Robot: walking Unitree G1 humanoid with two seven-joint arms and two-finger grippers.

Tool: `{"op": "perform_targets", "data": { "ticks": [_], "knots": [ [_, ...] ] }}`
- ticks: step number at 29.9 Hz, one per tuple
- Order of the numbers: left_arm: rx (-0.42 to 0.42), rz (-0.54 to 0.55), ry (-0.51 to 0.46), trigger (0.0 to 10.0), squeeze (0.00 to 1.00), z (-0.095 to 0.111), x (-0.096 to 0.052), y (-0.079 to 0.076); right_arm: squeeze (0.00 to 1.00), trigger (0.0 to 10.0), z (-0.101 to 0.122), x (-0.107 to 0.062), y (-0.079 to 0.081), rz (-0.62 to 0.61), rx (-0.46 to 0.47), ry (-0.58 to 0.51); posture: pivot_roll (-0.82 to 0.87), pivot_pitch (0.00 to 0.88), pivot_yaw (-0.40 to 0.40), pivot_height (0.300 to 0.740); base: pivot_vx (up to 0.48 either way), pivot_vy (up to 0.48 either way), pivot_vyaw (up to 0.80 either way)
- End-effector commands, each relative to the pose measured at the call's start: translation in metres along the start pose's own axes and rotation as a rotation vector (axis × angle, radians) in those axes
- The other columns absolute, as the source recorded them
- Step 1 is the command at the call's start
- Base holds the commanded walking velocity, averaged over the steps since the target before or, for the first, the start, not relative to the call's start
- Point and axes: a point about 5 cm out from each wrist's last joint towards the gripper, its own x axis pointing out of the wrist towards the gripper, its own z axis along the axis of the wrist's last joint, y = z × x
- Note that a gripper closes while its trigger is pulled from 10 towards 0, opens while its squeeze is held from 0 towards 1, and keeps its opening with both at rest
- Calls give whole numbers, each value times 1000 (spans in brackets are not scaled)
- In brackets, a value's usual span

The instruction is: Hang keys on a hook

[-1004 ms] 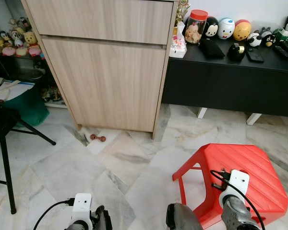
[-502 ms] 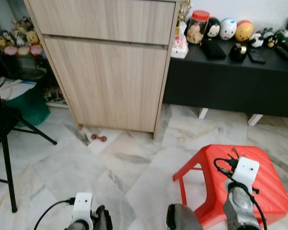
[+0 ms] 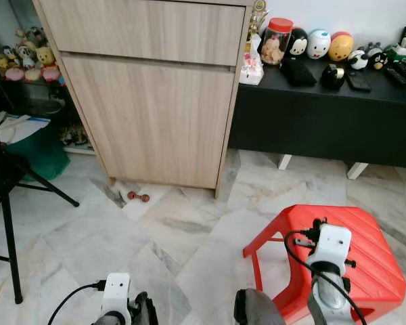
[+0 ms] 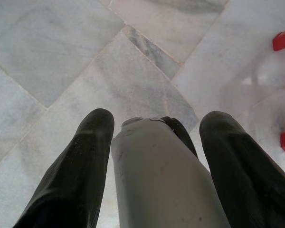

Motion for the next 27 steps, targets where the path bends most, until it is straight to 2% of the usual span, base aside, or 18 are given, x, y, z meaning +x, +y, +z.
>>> {"op": "perform_targets", "data": {
  "ticks": [1,12,27],
  "knots": [
    [-13,-8,97,10000,0,-23,-6,-5,0,10000,5,3,-1,-3,-9,-17,63,28,-99,597,0,0,0],
    [-33,-4,92,10000,0,-21,-5,-4,0,10000,14,8,3,15,-27,-28,61,23,-96,597,0,0,0],
    [-45,-10,93,10000,0,-22,-5,-6,0,10000,11,11,4,10,-27,6,60,11,-97,597,0,0,0]
  ]
}}
